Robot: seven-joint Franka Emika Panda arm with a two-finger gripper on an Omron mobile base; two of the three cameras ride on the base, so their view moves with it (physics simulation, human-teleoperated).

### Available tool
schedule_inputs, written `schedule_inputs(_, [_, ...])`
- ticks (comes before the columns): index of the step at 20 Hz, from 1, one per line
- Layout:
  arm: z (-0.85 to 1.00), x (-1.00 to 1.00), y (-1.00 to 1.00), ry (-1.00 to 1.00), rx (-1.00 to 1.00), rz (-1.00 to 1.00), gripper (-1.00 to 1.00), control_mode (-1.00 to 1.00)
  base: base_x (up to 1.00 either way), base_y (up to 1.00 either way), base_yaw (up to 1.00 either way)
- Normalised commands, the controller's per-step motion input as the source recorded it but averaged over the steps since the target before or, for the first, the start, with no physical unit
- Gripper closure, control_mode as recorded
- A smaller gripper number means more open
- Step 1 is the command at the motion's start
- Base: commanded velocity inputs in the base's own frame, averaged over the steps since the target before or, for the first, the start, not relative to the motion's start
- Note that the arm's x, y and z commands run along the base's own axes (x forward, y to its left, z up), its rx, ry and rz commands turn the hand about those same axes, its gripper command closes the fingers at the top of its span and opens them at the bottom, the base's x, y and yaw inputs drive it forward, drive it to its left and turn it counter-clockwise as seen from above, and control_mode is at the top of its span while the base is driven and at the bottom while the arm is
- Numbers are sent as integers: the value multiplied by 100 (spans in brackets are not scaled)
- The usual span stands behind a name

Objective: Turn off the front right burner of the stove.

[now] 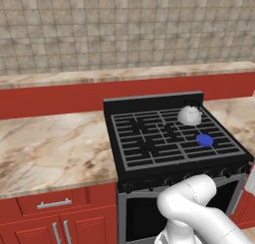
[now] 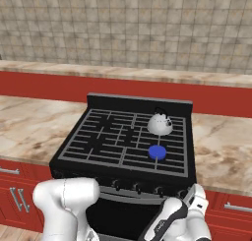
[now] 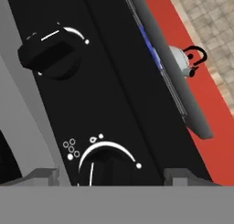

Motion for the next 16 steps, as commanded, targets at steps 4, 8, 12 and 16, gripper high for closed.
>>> schedule_inputs(4, [-31, 21, -14, 0, 2, -2, -100, -100, 0, 0, 0])
schedule_inputs(8, [-31, 7, -6, 0, 4, -3, -100, -100, 0, 0, 0])
schedule_inputs(12, [-29, 0, 0, 0, 8, -6, -100, -100, 0, 0, 0])
schedule_inputs(16, [-13, 2, 0, -1, 7, -6, -100, -100, 0, 0, 0])
